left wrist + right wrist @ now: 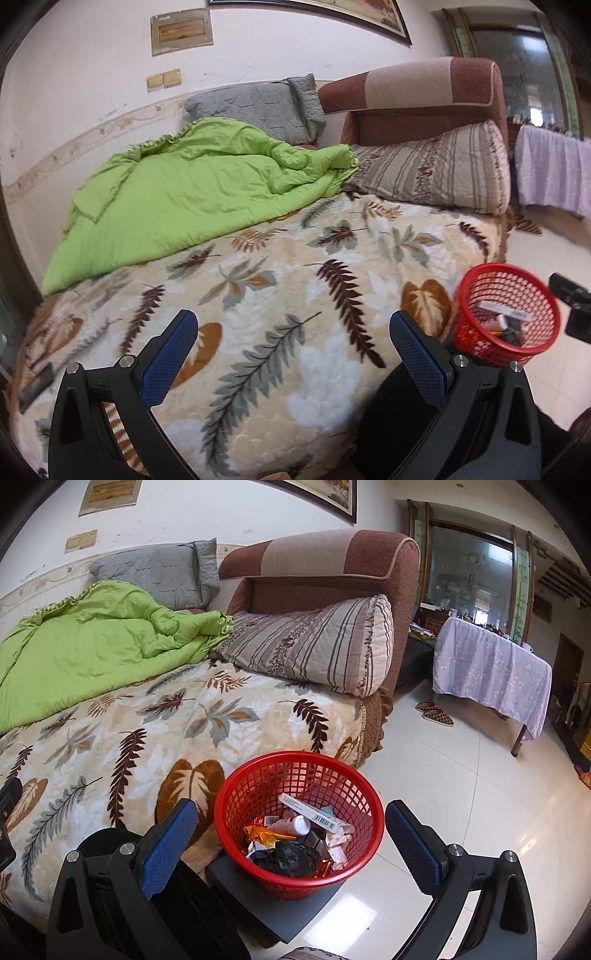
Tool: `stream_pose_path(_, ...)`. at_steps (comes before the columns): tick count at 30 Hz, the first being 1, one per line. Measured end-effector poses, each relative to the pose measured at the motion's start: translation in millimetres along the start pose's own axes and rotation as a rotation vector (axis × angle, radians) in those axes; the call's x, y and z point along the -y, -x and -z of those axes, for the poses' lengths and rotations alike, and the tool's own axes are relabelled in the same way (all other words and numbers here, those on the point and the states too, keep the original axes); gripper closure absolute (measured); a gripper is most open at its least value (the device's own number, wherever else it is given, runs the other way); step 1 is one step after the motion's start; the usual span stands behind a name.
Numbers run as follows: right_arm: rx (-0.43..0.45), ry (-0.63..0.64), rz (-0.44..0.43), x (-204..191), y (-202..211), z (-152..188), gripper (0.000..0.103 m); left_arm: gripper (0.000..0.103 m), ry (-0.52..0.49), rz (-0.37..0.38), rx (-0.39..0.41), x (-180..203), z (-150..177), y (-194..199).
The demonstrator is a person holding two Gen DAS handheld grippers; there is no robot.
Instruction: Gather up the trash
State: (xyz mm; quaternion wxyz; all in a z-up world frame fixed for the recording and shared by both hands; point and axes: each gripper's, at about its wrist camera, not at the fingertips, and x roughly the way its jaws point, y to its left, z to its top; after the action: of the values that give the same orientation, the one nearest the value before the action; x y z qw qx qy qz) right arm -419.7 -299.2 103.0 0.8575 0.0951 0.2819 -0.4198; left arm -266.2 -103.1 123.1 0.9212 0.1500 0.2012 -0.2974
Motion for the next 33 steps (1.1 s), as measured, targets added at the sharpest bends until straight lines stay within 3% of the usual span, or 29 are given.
stream_pose_path(3, -0.004, 0.000, 0.006, -0.1, -1.1, 0.3, 0.000, 0.000, 0.036, 0.007, 0.003, -4.9, -0.4, 0.1)
stream_pose_path(7, -0.007, 0.003, 0.003, -0.3, -1.4, 0.8, 0.000, 0.000, 0.038, -0.042, -0.007, -6.8, -0.7, -1.7)
stream_pose_path(33, -0.026, 0.026, -0.017, -5.3, -8.3, 2.2, 0.000, 0.000, 0.042, -0.041, -0.022, -13.4, 2.6, -6.8)
